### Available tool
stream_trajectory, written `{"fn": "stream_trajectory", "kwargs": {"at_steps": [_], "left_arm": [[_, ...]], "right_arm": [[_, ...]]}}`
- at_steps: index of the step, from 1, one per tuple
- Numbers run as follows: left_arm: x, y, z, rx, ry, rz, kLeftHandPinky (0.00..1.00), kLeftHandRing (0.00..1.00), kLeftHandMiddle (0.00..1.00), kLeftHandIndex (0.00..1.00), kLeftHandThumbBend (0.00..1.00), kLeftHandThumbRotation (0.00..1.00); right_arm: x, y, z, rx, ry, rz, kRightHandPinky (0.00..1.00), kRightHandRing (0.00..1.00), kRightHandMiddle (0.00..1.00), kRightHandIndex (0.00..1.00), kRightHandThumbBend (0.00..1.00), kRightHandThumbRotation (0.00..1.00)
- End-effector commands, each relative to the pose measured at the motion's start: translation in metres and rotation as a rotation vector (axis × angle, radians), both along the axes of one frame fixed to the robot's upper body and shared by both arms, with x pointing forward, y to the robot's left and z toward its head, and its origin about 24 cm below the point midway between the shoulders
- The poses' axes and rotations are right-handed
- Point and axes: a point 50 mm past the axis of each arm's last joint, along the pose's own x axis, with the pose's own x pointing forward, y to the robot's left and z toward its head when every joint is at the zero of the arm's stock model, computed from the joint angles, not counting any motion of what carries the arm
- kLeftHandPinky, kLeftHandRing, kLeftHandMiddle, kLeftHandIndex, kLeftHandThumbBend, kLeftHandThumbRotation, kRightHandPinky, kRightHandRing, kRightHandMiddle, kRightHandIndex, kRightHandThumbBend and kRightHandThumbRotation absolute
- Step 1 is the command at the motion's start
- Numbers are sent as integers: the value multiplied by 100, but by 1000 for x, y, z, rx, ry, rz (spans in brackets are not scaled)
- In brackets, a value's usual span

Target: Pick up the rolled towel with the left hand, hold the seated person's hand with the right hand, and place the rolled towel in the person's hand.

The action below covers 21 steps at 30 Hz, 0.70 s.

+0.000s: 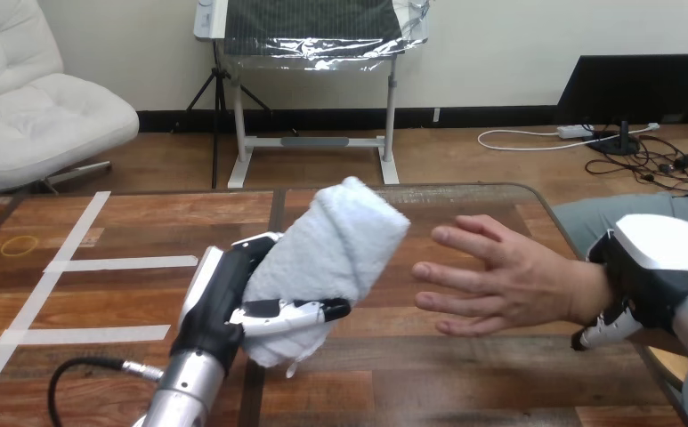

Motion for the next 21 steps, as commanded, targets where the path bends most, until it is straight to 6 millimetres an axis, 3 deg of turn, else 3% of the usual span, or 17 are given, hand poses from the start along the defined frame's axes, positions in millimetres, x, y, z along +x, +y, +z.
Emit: {"fn": "stream_trajectory", "kwargs": {"at_steps": [1,21], "left_arm": [[25,-15,36,-10,-154,-51,38,40,43,49,64,4],[29,-40,49,2,-176,-152,37,40,42,49,62,4]], "right_arm": [[6,2,29,17,-113,5,9,16,26,38,68,0],[6,8,46,18,-174,44,7,14,22,31,68,0]]}}
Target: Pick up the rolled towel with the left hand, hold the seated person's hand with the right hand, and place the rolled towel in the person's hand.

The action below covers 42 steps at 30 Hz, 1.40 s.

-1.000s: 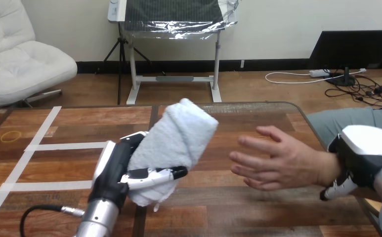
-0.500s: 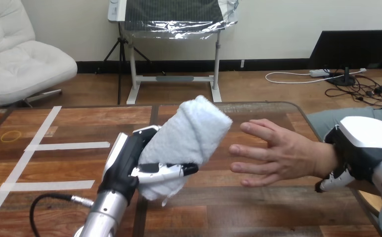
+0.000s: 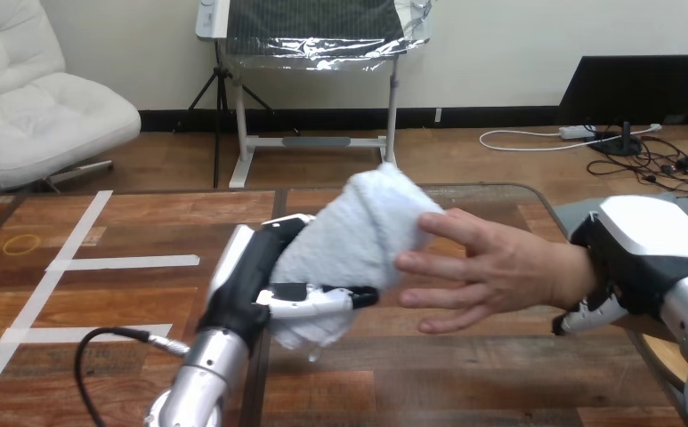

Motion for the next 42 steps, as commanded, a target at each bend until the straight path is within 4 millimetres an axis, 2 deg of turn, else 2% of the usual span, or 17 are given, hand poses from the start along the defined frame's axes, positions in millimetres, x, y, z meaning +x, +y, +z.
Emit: {"fn": "stream_trajectory", "kwargs": {"at_steps": [1,27,42], "left_arm": [[17,-20,38,-20,-144,-73,37,40,42,49,62,4],[11,-67,48,-50,-134,-219,36,39,43,49,61,3],[4,-83,48,-60,-154,-273,34,39,45,48,61,4]], "right_arm": [[6,-7,31,-7,-120,-25,7,14,22,31,67,0],[8,-1,38,1,-134,-19,8,15,23,31,67,0],[7,-2,37,10,-139,-15,7,14,22,30,68,0]]}}
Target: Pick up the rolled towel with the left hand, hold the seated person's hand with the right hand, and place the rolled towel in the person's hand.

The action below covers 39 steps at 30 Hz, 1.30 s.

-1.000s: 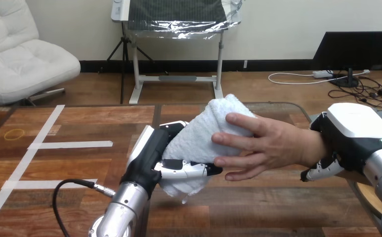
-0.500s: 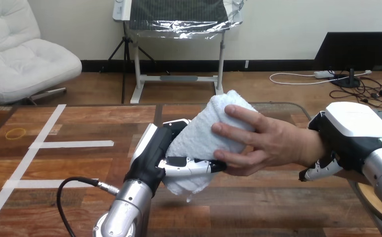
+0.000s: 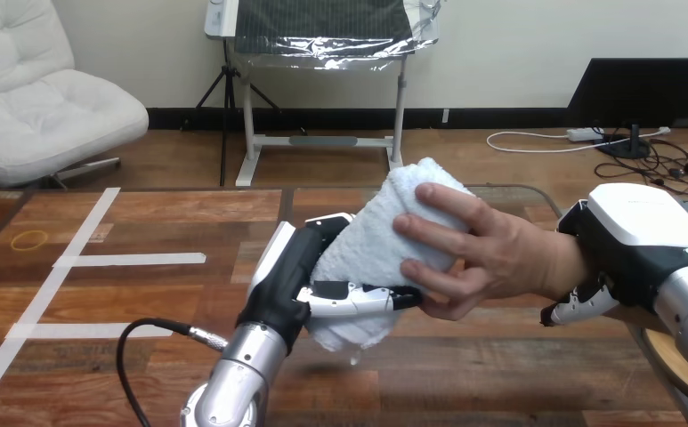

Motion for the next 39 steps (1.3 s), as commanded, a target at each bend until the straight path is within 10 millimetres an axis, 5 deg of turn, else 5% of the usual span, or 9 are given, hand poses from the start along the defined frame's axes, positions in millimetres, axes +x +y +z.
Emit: {"fn": "stream_trajectory", "kwargs": {"at_steps": [1,16,39], "left_arm": [[6,-46,42,-22,-182,-184,34,39,45,48,61,4],[5,-45,40,-9,-176,-188,32,38,43,47,60,3],[8,-35,37,38,-116,-207,35,40,46,49,57,2]], "right_arm": [[8,-10,28,-1,-120,-41,7,14,22,30,69,0],[8,-11,24,-16,-76,-51,9,17,27,35,74,0],[1,-4,27,-33,-26,-18,53,68,76,80,83,3]]}}
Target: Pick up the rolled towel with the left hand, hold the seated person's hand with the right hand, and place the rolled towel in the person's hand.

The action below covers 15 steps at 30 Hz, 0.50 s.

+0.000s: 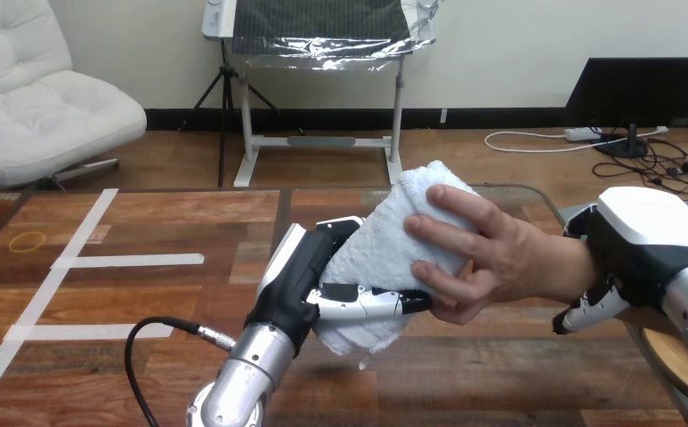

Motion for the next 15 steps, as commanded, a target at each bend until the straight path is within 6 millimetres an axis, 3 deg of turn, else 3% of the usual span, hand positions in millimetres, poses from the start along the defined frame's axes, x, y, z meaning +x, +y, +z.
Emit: {"fn": "stream_trajectory", "kwargs": {"at_steps": [1,6,15], "left_arm": [[8,-30,35,28,-125,-184,36,41,46,50,57,3],[9,-26,36,62,-107,-224,37,44,50,54,58,7],[11,-15,38,154,-110,-274,50,63,70,74,66,22]], "right_arm": [[2,-1,23,-20,-75,20,55,70,79,81,83,3],[-1,0,25,-10,-79,28,64,80,86,86,84,4],[-7,3,30,-1,-96,34,78,90,94,91,83,4]]}}
